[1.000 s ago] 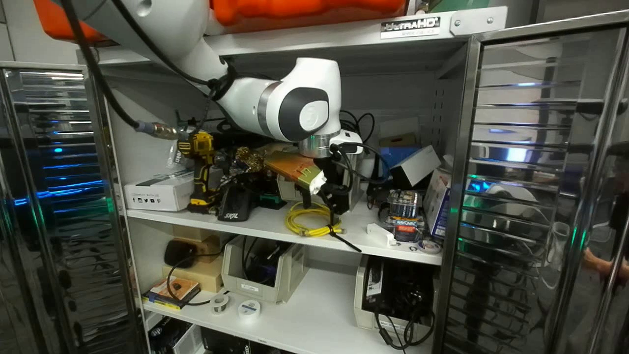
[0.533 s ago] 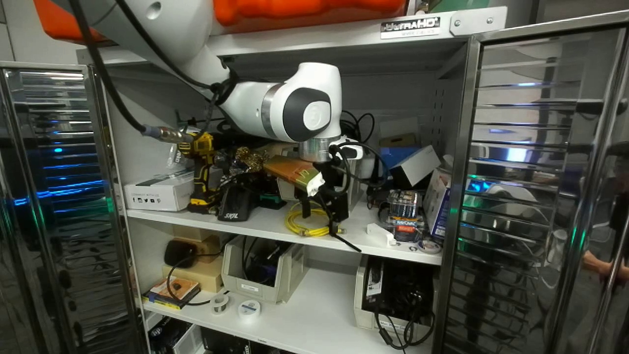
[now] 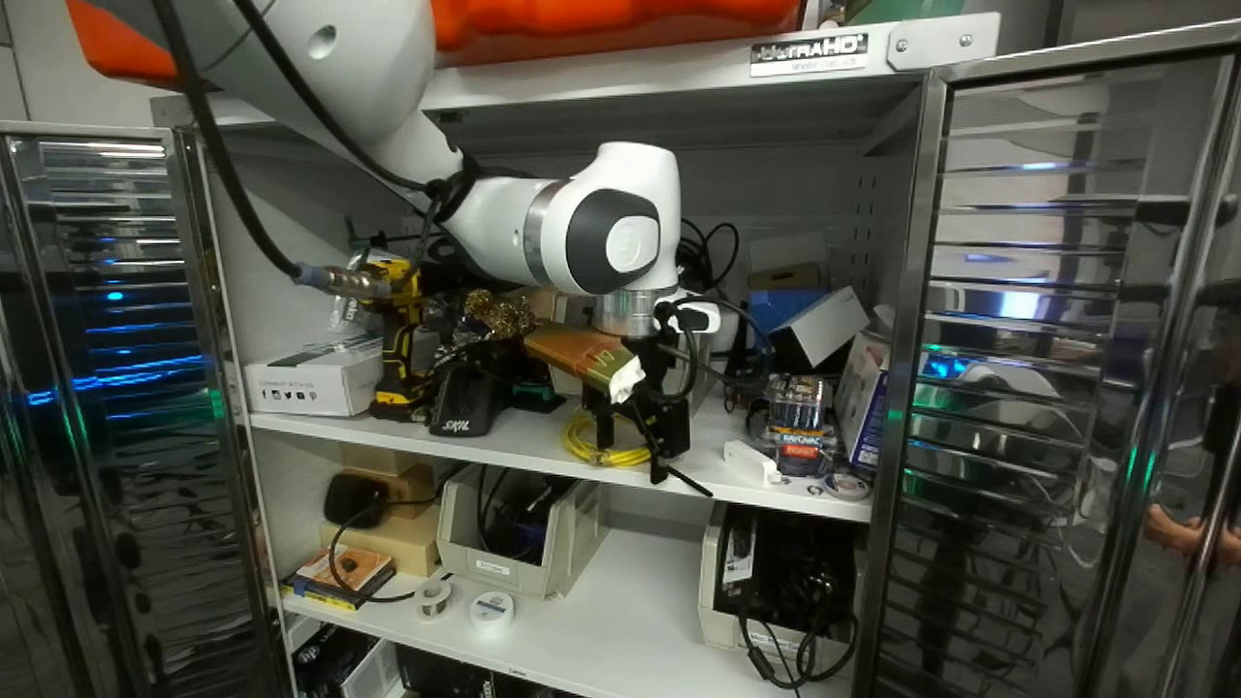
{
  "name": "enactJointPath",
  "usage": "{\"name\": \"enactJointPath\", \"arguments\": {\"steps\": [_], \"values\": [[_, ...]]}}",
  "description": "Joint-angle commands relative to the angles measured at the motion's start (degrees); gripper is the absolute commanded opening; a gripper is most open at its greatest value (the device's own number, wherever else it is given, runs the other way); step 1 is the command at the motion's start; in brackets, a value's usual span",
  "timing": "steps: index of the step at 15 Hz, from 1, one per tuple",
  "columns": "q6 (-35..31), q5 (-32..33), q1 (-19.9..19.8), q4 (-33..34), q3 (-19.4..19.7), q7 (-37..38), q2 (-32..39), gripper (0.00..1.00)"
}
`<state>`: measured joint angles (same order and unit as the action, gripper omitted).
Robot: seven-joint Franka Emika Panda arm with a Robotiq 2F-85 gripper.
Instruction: Put the yellow cable in the compartment.
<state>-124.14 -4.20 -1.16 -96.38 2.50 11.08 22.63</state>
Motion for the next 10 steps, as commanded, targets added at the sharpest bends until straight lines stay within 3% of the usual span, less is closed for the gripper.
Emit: {"name": "enactJointPath", "arguments": {"steps": [1,2,3,10], "values": [[-0.8,-0.1,-0.1,2.1,-0.3,-1.2,1.2,1.0],[-1.1,-0.2,0.0,1.9,-0.3,-1.1,1.1,0.75],[-1.2,-0.3,-0.1,1.8,-0.4,-1.3,1.0,0.74],[-4.7,0.6,0.4,-2.4,-0.2,-1.1,-3.1,0.18]]}}
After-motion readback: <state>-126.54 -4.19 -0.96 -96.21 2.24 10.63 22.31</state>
